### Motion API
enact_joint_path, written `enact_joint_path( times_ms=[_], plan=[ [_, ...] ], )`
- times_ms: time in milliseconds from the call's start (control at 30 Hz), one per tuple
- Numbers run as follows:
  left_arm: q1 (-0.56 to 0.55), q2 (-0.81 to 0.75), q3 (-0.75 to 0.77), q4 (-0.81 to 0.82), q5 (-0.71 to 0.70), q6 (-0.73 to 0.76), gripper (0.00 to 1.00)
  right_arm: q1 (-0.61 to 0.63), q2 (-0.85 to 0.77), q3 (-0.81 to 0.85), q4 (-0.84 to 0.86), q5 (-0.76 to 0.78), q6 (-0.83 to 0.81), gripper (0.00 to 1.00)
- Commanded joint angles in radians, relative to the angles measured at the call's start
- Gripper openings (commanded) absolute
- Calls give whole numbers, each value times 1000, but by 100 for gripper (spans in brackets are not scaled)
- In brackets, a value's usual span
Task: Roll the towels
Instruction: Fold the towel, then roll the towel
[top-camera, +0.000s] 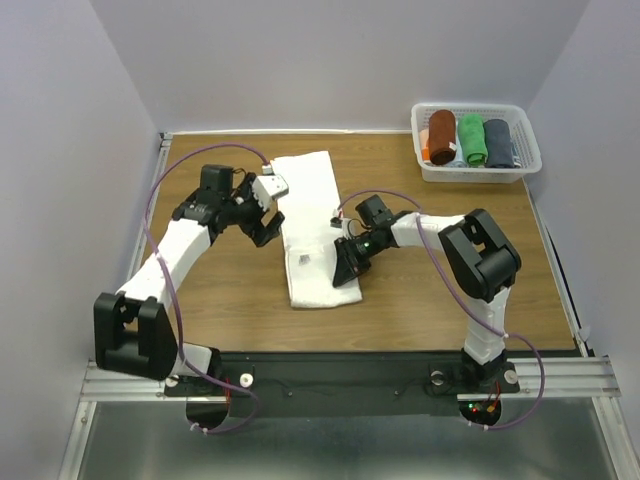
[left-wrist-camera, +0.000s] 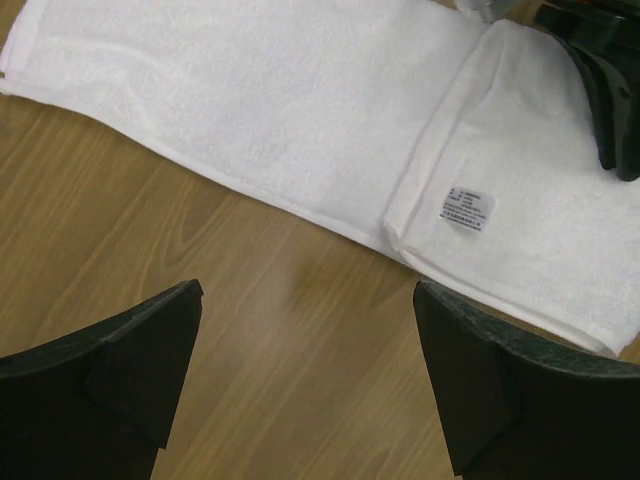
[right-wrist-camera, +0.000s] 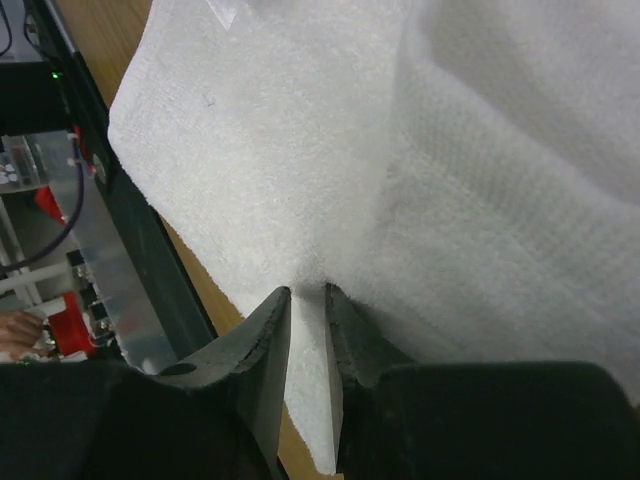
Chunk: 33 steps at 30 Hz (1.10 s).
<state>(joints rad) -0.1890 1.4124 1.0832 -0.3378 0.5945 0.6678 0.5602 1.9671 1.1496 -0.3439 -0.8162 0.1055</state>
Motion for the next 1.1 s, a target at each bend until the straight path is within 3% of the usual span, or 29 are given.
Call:
enact_joint_path(
  times_ms=[0, 167, 233, 333, 367, 467, 700, 833, 933, 1067],
  plan=[
    [-91, -142, -113, -79, -21, 125, 99, 35, 39, 36, 98, -52, 132, 28],
    [-306, -407, -331, -31, -146, 269, 99, 6, -43, 74, 95, -101, 169, 28],
    [-450, -492, -446, 67, -278, 270, 99, 6, -88, 97, 95, -69, 174, 29],
    [-570, -513, -541, 141, -390, 271, 85, 6, -77, 136, 94, -41, 169, 29],
    [-643, -500, -558, 160, -413, 266, 76, 6, -53, 159, 94, -25, 162, 29],
    [-751, -425, -585, 243, -504, 216, 68, 6, 4, 196, 94, -23, 143, 28],
    [-885, -267, -626, 425, -625, 187, 70, 6, 128, 243, 95, 11, 100, 27],
    [-902, -165, -646, 457, -639, 187, 68, 6, 167, 228, 98, 29, 83, 25],
    [-903, -110, -649, 470, -656, 181, 61, 6, 180, 217, 98, 28, 80, 24],
    [-903, -35, -640, 462, -668, 159, 37, 10, 181, 182, 103, 5, 79, 24]
  ],
)
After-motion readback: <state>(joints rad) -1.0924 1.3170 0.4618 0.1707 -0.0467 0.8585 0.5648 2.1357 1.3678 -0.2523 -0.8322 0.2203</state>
